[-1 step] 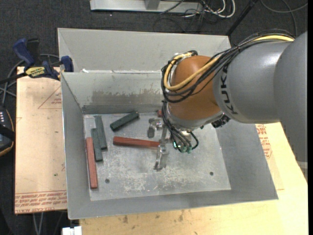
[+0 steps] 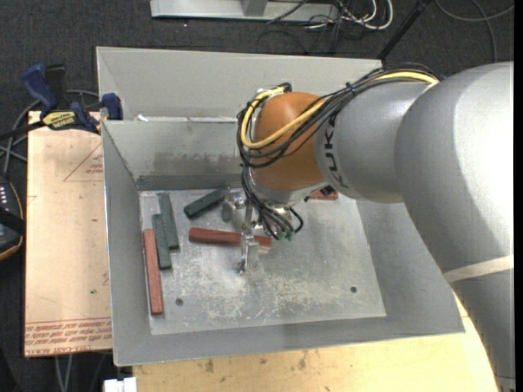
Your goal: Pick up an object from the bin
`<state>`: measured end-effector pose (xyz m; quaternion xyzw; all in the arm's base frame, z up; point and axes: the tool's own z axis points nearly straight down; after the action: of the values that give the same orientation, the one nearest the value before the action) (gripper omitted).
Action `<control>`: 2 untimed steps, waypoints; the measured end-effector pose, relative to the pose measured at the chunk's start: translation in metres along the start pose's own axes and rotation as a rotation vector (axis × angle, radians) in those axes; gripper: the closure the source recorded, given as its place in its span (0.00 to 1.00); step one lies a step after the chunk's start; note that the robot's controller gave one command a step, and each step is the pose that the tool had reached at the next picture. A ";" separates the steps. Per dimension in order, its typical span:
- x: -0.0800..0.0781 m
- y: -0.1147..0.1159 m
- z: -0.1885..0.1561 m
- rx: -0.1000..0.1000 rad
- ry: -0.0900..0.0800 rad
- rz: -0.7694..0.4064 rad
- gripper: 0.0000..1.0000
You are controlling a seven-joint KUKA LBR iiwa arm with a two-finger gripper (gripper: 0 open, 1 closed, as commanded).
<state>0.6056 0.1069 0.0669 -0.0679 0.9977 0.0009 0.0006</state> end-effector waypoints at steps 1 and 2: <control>-0.001 -0.001 -0.004 0.000 -0.003 0.002 1.00; 0.006 0.026 -0.150 0.001 -0.009 -0.284 1.00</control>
Offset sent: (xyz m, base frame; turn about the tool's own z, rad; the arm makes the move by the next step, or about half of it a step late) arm 0.0000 0.0000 0.0000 0.0000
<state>0.5963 0.1319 0.2174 -0.2083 0.9780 0.0008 0.0055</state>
